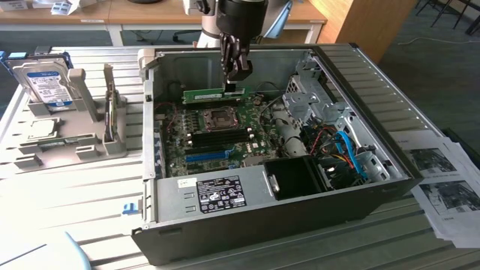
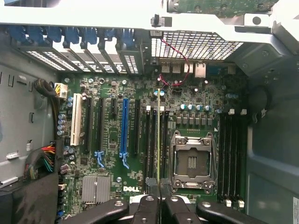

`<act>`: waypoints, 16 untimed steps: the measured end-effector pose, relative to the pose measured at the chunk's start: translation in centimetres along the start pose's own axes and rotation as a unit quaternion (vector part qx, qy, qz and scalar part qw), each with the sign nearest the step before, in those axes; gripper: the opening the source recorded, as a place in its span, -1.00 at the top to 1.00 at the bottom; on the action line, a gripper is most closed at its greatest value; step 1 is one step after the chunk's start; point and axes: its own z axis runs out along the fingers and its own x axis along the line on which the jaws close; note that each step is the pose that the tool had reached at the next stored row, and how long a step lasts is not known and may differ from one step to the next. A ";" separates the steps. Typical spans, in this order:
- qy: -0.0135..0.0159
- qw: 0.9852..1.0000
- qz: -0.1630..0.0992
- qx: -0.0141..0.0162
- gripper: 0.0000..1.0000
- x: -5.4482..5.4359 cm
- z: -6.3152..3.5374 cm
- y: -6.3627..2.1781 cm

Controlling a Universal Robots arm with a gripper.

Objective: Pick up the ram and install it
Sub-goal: 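Insert the ram into the slot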

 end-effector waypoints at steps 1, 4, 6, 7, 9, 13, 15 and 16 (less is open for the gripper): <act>0.000 1.000 0.000 0.000 0.78 0.0 0.00 0.00; 0.000 1.000 0.000 0.000 0.78 0.0 0.06 -0.01; 0.000 1.000 0.000 0.000 0.78 0.0 0.17 -0.01; 0.000 1.000 0.000 0.000 0.78 0.0 0.26 -0.02; 0.000 1.000 0.000 0.000 0.78 0.0 0.46 -0.03; 0.000 1.000 0.000 0.000 0.78 0.0 1.02 -0.06; 0.000 1.000 0.000 0.000 0.78 0.0 1.33 -0.08; 0.000 1.000 0.000 0.000 0.78 0.0 1.49 -0.09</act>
